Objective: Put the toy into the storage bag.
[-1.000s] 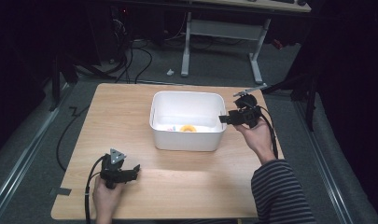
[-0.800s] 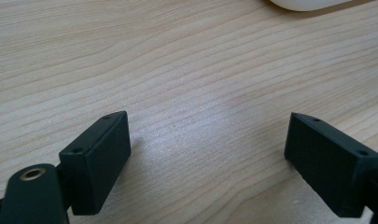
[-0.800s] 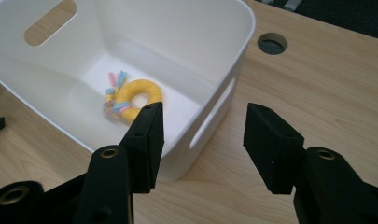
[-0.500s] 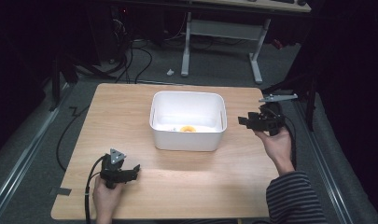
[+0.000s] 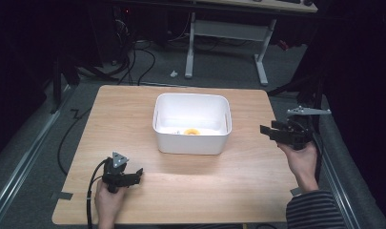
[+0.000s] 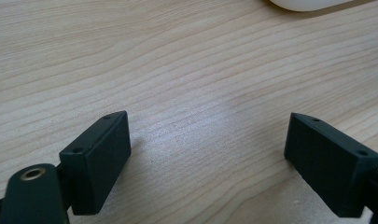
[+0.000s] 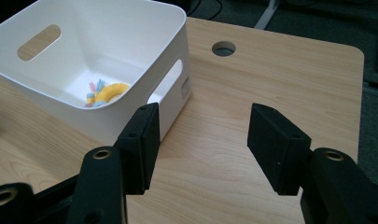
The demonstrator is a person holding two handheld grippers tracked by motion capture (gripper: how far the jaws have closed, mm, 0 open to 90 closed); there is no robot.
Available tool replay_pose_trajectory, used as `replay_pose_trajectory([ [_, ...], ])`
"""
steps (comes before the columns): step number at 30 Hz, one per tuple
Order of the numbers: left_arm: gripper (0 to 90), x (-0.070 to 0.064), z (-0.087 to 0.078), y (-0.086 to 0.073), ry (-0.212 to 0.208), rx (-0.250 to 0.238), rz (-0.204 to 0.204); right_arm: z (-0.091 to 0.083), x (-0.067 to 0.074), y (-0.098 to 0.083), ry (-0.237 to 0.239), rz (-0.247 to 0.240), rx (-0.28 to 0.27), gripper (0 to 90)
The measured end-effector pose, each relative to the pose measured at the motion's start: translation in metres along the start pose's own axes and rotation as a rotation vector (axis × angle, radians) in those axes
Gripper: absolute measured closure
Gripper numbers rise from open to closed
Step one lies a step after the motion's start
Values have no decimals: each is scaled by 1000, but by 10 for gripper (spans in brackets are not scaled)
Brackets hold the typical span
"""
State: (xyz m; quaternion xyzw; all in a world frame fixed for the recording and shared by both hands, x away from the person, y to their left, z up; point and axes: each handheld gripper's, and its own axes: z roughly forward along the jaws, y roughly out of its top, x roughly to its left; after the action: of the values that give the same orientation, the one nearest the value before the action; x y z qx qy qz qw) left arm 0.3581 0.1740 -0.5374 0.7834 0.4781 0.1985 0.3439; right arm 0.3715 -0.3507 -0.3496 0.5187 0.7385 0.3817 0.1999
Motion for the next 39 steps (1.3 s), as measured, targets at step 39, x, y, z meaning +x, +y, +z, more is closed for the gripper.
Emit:
replay_pose_trajectory([
  [39,147,0,0,0,0,0,0,12,25,-60,54,-36,57,442],
])
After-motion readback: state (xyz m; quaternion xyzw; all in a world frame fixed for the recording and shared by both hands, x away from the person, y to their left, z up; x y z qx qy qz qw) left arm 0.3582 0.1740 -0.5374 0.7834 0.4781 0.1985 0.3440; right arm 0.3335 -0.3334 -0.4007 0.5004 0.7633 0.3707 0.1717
